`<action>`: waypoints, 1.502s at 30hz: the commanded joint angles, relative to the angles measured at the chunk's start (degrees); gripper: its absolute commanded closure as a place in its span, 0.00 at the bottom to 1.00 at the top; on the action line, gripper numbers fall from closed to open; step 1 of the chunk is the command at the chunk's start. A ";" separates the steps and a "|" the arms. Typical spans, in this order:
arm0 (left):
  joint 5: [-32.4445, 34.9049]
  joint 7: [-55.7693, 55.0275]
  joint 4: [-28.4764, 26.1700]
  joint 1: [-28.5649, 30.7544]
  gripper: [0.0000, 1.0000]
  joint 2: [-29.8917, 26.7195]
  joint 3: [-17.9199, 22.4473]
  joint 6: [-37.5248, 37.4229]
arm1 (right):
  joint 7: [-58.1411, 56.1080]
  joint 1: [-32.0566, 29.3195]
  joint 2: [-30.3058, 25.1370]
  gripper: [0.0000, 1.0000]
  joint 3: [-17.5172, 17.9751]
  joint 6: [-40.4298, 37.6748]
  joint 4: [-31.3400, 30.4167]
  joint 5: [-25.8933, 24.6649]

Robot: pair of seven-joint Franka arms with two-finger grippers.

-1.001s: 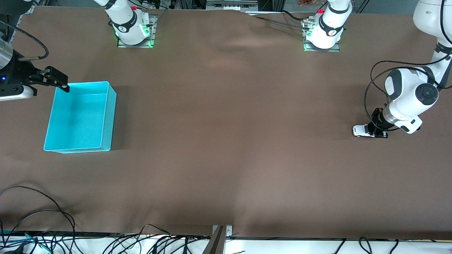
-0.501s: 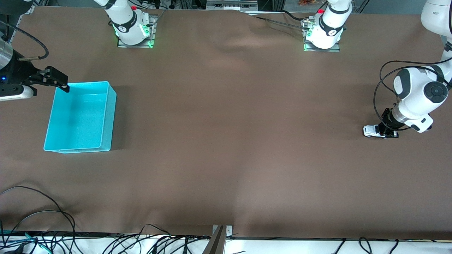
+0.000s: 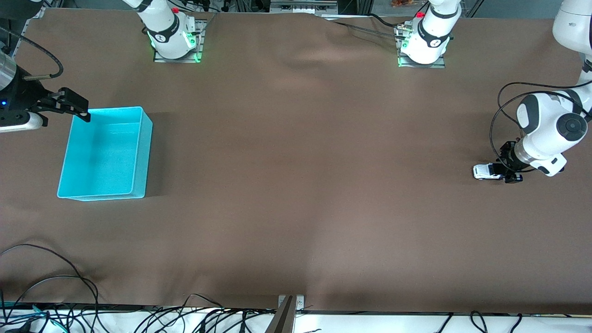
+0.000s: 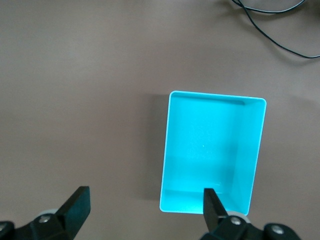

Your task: Wind and store white jeep toy

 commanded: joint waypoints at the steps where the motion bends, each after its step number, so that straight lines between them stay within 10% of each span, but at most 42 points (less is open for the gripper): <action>1: 1.57 1.77 8.44 0.60 0.00 -0.62 -2.18 -12.45 | 0.47 -0.03 0.30 0.00 0.19 -0.10 1.25 -0.12; 14: -3.35 11.78 20.05 0.60 0.00 -4.66 -6.67 -30.74 | 0.38 -0.03 0.30 0.00 0.19 -0.19 1.16 -0.12; 45: -5.99 54.84 33.41 -0.28 0.00 -8.71 -15.72 -40.59 | 0.47 -0.03 0.30 0.00 0.19 -0.19 1.16 -0.12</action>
